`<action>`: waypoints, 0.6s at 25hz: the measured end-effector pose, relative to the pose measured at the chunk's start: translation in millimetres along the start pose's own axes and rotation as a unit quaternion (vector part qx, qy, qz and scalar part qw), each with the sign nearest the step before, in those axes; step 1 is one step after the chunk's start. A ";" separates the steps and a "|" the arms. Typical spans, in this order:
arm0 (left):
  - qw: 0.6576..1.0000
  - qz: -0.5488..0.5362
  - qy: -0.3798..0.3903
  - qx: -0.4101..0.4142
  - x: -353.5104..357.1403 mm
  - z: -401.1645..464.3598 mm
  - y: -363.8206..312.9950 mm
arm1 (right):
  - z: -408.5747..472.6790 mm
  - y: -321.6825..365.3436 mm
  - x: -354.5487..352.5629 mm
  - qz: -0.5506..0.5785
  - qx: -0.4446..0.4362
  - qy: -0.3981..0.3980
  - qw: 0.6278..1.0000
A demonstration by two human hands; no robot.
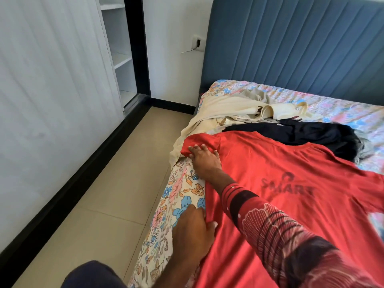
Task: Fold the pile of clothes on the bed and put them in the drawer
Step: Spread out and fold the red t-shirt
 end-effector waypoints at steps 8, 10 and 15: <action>0.987 -0.124 0.009 0.106 4.4 -28.8 -49.4 | -20.8 -95.9 -35.5 0.725 0.200 -0.122 0.647; 0.983 -0.100 0.032 0.150 21.2 -35.5 -74.2 | -48.3 -142.5 -44.1 0.740 0.264 -0.218 0.579; 0.982 -0.014 0.064 0.179 55.6 -48.8 -94.9 | -86.6 -203.5 -20.9 0.786 0.335 -0.190 0.484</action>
Point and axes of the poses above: each hand's wrist, its own z-axis towards the middle knuckle, its own x-axis out of the palm, y = z × x, the point moved 6 cm from there along z, towards the middle knuckle, and after that the axes turned 7 degrees about -z, right-handed, at the moved point
